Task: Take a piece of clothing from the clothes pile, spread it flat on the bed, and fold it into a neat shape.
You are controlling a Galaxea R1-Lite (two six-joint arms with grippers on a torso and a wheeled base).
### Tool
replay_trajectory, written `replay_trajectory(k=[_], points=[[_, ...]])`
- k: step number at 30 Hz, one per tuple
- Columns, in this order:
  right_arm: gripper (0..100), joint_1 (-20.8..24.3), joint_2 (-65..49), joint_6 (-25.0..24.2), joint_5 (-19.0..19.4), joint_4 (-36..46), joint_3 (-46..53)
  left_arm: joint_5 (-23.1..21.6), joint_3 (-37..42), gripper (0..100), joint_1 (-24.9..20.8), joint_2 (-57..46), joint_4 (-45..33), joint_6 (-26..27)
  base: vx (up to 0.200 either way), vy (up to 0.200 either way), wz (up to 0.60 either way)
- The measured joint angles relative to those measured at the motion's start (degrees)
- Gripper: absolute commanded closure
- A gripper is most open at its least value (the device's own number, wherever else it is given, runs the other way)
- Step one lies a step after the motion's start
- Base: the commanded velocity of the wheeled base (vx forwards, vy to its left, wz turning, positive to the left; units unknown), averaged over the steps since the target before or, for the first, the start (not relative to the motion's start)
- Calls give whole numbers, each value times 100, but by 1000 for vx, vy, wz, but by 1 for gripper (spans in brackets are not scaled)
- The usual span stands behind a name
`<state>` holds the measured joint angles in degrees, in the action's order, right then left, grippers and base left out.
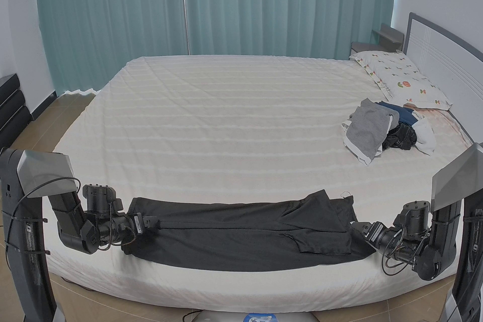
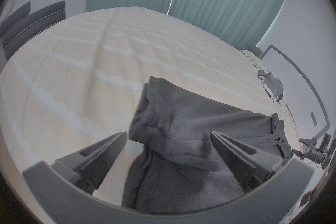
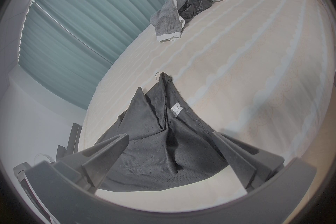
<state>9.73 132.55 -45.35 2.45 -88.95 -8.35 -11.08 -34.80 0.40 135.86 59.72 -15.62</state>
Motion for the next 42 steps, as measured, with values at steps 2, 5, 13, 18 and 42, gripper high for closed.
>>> replay_trajectory(k=[2,5,13,18,42], points=[[0,0,0,0,-2,-2,0,38,46,100,-24,-48,0,24,0,0,0],[0,0,0,0,0,-2,1,137,82,100,-51,-105,2,60,0,0,0],[0,0,0,0,0,-2,9,649,127,100,-76,-273,-6,257,0,0,0],[0,0,0,0,0,-2,9,690,177,100,-76,-414,0,322,0,0,0],[0,-529,-473,-66,135,-2,26,619,151,100,-18,-527,-6,282,-33,0,0]])
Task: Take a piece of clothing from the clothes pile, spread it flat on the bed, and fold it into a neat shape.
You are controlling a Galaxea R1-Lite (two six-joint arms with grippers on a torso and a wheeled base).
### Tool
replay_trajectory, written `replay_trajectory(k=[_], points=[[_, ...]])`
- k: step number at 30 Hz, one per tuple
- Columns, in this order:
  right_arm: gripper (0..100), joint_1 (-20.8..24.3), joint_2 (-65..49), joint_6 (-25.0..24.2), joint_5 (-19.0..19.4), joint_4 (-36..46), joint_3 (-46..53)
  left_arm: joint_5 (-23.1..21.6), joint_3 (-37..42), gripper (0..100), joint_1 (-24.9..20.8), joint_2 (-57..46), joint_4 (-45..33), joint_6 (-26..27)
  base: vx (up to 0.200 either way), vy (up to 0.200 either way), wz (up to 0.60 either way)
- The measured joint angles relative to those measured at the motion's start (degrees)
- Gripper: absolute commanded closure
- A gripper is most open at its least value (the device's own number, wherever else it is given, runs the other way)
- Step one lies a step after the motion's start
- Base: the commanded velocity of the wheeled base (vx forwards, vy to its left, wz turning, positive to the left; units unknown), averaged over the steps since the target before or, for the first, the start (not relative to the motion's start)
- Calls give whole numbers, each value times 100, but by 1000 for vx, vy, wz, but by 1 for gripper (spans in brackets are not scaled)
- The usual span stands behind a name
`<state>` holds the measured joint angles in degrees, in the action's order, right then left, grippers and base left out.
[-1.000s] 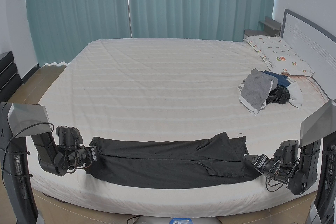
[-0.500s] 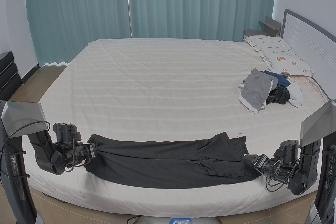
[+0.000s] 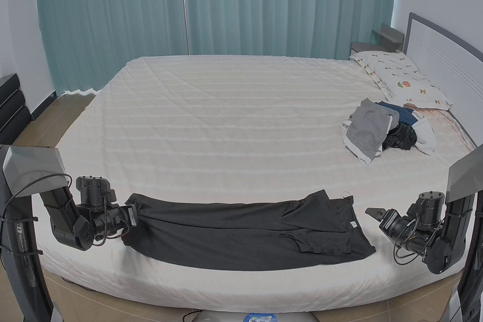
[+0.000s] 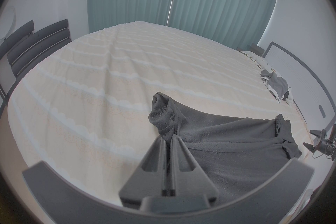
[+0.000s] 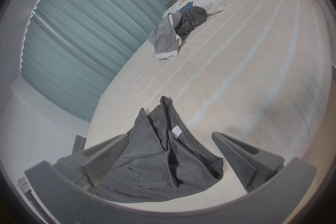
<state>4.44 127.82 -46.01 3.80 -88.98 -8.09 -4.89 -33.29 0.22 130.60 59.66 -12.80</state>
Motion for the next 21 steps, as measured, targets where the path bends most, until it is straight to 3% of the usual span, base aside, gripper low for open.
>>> replay_trajectory(k=[2,12,21], points=[[0,-61,-10,-6,87,0,-4,0,-11,100,-6,16,4,-28,-200,0,0],[0,-240,49,-24,174,2,-69,-4,-68,100,-15,52,1,-134,0,0,0],[0,-260,101,-22,180,0,-96,7,-301,100,-145,63,-33,-947,0,0,0]])
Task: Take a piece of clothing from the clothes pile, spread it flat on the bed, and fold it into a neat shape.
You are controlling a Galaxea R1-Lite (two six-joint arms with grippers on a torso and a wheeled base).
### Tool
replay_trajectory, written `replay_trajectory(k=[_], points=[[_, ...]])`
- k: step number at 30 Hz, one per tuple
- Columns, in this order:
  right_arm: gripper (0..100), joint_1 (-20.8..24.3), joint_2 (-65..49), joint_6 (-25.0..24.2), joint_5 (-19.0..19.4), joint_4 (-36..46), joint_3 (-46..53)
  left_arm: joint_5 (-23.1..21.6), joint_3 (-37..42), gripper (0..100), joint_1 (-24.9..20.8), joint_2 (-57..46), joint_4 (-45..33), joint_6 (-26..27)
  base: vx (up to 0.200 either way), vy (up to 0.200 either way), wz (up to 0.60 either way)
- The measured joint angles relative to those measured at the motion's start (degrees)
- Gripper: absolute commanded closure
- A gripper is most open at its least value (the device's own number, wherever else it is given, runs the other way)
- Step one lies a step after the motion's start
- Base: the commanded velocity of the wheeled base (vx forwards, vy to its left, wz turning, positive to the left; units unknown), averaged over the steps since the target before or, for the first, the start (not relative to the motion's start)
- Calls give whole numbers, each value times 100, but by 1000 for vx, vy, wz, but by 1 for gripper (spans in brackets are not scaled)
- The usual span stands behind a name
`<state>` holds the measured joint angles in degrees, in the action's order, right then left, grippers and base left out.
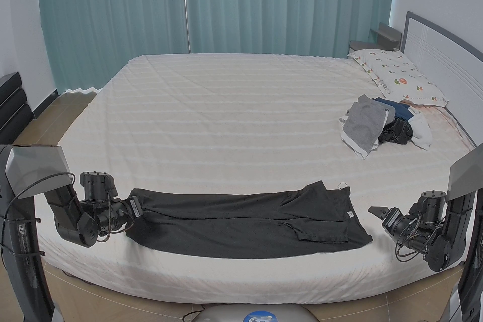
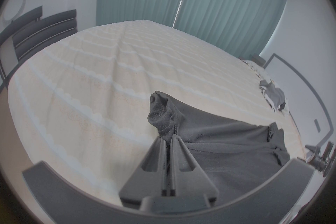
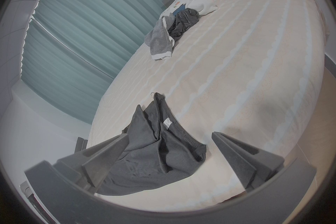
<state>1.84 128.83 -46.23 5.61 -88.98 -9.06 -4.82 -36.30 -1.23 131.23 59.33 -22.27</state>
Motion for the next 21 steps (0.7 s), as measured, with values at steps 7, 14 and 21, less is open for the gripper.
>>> replay_trajectory(k=[7,14,21], points=[[0,-5,44,0,0,0,-15,9,-33,100,-267,-33,-10,-336,0,-57,0],[0,-17,85,-60,0,2,-74,59,-24,100,-466,-113,-10,-613,0,-200,0],[0,-22,124,-85,2,-2,-89,80,-49,100,-585,-207,-29,-750,0,-200,0]])
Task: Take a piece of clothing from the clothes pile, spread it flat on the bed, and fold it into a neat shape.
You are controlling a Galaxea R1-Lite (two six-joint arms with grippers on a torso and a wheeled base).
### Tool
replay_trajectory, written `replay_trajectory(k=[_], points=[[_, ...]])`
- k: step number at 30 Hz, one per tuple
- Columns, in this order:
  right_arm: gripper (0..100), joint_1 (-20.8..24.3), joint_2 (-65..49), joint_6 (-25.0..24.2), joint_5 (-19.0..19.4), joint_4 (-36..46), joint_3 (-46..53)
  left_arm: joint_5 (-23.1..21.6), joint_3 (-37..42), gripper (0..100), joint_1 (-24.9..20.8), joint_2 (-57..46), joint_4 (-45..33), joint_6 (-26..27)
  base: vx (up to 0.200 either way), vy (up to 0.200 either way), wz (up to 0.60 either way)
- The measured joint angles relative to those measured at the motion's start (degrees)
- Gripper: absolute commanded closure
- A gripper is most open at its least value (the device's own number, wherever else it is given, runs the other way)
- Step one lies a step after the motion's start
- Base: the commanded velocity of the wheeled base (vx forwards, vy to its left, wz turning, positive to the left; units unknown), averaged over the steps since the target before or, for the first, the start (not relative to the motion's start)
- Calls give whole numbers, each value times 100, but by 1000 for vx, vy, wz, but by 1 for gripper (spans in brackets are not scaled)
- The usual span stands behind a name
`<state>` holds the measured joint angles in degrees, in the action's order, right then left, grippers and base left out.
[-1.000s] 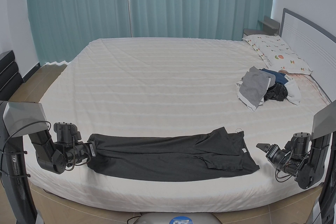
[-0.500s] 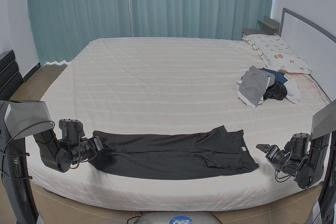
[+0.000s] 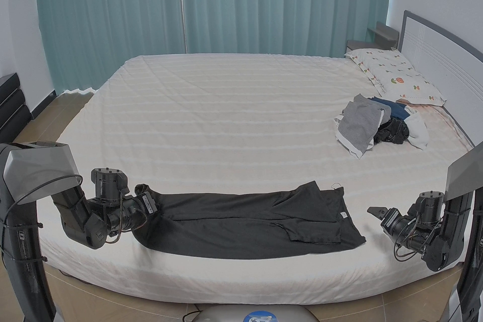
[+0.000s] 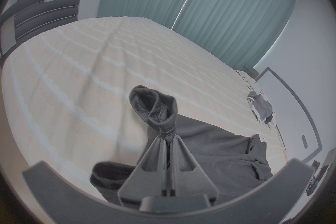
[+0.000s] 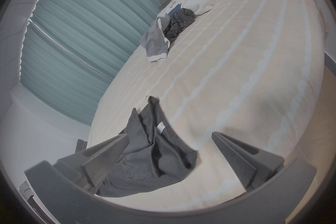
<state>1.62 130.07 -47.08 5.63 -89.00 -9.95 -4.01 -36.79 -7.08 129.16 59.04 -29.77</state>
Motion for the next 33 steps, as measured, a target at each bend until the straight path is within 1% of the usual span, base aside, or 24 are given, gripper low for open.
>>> replay_trajectory(k=[7,11,15,17,19,20,25,33], points=[[0,-68,217,-60,30,5,-182,68,60,100,-208,-171,-17,-52,0,-200,0],[0,-149,295,-130,101,5,-236,304,50,100,-402,-273,-99,-91,0,-200,0],[0,-165,345,-429,239,0,-251,423,-48,100,-634,-330,-315,-99,0,-200,0],[0,-169,367,-536,433,2,-258,456,-96,100,-728,-356,-422,-99,0,-200,0],[0,-180,389,-638,608,2,-273,540,-155,100,-822,-389,-639,-99,0,-200,0],[0,-183,396,-660,638,2,-278,586,-196,100,-864,-405,-740,-99,0,-200,0],[0,-180,435,-697,668,2,-289,894,-496,100,-1100,-477,-1413,-99,0,-200,0],[0,-132,482,-708,688,2,-282,1125,-1081,100,-1530,-461,-1998,-99,0,-200,0]])
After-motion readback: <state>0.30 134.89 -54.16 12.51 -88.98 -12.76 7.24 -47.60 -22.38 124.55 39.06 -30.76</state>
